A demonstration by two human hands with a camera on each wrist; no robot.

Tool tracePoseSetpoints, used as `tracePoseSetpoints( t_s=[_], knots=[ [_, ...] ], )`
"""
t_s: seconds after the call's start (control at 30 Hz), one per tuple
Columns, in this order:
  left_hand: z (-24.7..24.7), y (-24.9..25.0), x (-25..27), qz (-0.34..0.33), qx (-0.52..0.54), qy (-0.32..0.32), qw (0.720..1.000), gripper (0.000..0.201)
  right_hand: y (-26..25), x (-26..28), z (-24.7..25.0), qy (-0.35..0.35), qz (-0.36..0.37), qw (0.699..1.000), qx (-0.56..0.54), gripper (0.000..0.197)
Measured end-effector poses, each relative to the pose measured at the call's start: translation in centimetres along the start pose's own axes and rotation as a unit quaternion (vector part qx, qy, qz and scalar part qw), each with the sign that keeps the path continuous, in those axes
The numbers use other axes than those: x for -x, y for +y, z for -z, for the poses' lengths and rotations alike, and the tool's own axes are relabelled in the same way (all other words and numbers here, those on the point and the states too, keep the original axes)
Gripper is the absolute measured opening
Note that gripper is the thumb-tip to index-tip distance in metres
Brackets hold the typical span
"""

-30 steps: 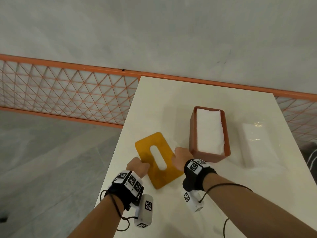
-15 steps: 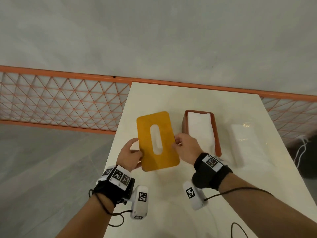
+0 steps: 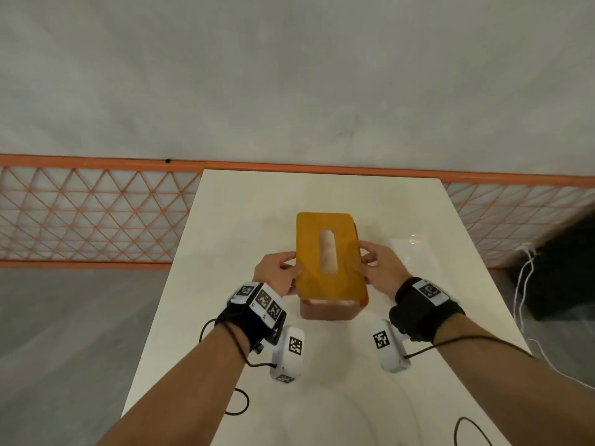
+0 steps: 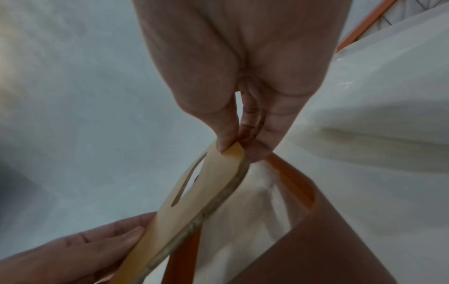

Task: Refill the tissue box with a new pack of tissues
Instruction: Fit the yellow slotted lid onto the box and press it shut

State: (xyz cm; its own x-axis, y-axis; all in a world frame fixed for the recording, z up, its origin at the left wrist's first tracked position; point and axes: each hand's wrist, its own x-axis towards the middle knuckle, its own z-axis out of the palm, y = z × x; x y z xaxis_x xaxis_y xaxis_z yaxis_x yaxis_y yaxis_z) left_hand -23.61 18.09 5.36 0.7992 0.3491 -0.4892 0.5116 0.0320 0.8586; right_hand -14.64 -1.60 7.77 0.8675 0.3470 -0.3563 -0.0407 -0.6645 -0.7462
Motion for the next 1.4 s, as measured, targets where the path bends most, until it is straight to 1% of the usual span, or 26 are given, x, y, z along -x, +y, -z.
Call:
tracePoseSetpoints(
  t_s=[0.13, 0.3, 0.53, 0.7, 0.87, 1.23, 1.4],
  knots=[
    [-0.9, -0.3, -0.8, 0.002, -0.007, 0.012, 1.0, 0.038, 0.6, -0.7, 0.3, -0.005, -0.005, 1.0, -0.011, 0.051],
    [-0.9, -0.5, -1.3, -0.009, -0.027, 0.026, 0.999, 0.034, 1.2, -1.1, 0.3, -0.011, -0.008, 0.999, -0.037, 0.051],
    [-1.0, -0.6, -1.4, -0.006, -0.028, 0.008, 1.0, 0.037, 1.8, -1.2, 0.1, -0.018, -0.021, 0.996, -0.083, 0.051],
    [-1.2, -0.8, -1.7, 0.001, -0.019, -0.006, 1.0, 0.041, 2.1, -1.1, 0.1, -0.017, -0.034, 0.995, -0.089, 0.05],
    [-1.2, -0.9, -1.7, -0.001, -0.027, -0.009, 1.0, 0.038, 1.9, -0.9, 0.1, -0.013, -0.033, 0.998, -0.058, 0.052],
    [-1.3, -1.2, -1.4, 0.006, -0.035, 0.008, 0.999, 0.043, 1.7, -0.7, -0.5, 0.009, -0.031, 0.999, 0.041, 0.054],
    [-1.2, -0.9, -1.1, 0.006, -0.049, -0.004, 0.999, 0.044, 1.8, -0.7, -0.8, 0.023, -0.042, 0.997, 0.068, 0.053]
  ],
)
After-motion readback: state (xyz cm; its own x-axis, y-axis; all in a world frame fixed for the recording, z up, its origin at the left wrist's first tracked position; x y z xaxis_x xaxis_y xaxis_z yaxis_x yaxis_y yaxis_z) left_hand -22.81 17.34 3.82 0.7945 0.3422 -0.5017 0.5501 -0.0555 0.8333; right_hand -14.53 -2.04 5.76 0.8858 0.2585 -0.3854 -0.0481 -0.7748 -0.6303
